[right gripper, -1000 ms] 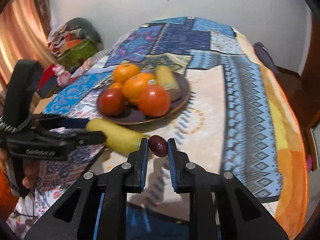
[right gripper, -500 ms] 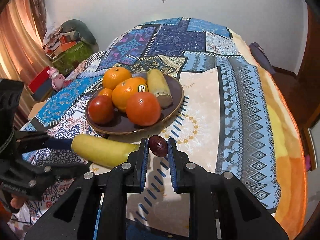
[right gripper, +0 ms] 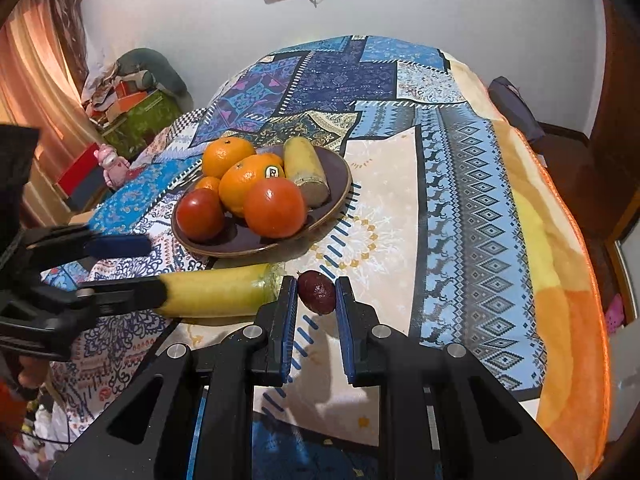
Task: Organize fruits
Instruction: 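Grasp the yellow-green squash with the left tool while the right tool holds the date, then lift the squash with the left tool toward the plate while the right tool carries the date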
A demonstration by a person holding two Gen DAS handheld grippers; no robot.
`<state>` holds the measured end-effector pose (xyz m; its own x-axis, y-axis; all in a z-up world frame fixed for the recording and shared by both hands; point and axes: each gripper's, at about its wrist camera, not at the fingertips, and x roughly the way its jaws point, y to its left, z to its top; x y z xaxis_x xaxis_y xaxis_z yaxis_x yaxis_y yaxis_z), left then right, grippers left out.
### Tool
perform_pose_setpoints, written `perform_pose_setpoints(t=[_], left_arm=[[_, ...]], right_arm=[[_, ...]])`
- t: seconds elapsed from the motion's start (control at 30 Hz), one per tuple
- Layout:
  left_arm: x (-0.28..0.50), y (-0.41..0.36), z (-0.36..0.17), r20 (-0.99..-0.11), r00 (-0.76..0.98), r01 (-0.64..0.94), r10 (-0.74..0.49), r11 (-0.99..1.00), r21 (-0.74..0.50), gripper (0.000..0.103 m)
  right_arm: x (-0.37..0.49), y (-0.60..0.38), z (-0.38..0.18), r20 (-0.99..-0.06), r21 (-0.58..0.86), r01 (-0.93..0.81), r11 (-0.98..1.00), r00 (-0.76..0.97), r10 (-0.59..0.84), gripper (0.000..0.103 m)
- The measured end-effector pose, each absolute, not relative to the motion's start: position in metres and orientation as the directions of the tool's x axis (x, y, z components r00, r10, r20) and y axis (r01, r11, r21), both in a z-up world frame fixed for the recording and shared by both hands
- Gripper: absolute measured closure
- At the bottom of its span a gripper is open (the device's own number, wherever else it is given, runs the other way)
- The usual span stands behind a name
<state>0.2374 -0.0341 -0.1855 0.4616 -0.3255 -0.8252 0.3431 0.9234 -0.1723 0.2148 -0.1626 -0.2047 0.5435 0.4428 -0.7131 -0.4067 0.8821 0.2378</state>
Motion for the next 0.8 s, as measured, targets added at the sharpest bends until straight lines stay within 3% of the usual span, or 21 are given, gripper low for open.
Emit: perform_pose_setpoints(t=[0.3,0.53,0.6,0.67,0.8], left_arm=[[0.254,-0.056,-0.219,-0.875,0.372,0.360,-0.309,0.917,-0.171,0.040],[0.255,-0.076,-0.226,-0.890,0.377,0.392,-0.258,0.914,-0.099,0.040],[0.254,-0.076,-0.227,-0.891,0.374,0.392,-0.259,0.914,-0.101,0.045],[0.251,-0.073,-0.226,-0.893,0.359,0.386,-0.273,0.914,-0.124,0.056],[0.242,-0.066,-0.224,-0.894,0.328,0.354,-0.306,0.917,-0.184,0.066]], right_arm=[[0.208,-0.172,-0.201,-0.705,0.243,-0.403,0.883,0.552,0.446,0.085],[0.204,-0.176,-0.204,-0.710,0.253,-0.392,0.884,0.546,0.445,0.085],[0.203,-0.177,-0.205,-0.710,0.260,-0.391,0.883,0.542,0.449,0.085],[0.200,-0.177,-0.204,-0.710,0.260,-0.393,0.882,0.541,0.450,0.085],[0.197,-0.178,-0.203,-0.705,0.267,-0.396,0.879,0.541,0.458,0.085]])
